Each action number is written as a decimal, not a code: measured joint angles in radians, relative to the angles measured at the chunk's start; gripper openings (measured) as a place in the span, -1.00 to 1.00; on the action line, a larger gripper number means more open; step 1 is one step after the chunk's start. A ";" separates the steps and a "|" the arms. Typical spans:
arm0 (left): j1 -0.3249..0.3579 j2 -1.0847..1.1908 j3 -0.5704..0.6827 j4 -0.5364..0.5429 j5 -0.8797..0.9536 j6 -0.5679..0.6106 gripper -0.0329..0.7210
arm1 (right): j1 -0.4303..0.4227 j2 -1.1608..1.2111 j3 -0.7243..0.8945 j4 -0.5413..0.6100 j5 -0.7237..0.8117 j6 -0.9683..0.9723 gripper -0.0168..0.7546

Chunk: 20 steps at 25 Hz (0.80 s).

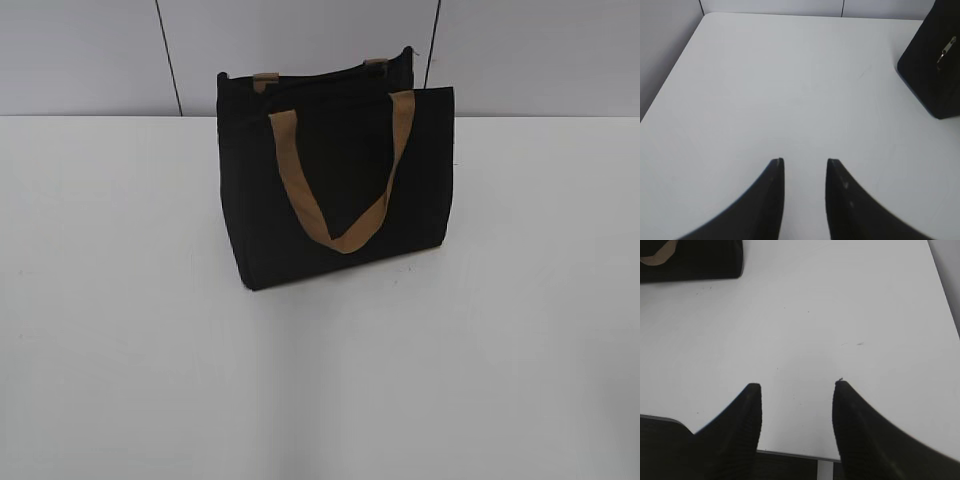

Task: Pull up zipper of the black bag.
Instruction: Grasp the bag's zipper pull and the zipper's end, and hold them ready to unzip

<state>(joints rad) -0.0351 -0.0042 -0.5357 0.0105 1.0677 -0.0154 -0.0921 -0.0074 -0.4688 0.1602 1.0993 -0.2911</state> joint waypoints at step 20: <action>0.000 0.000 0.000 0.001 0.000 0.000 -0.34 | 0.000 0.000 0.000 0.000 0.000 0.000 -0.03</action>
<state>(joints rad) -0.0351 -0.0042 -0.5357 0.0112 1.0677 -0.0154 -0.0921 -0.0074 -0.4688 0.1602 1.0993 -0.2911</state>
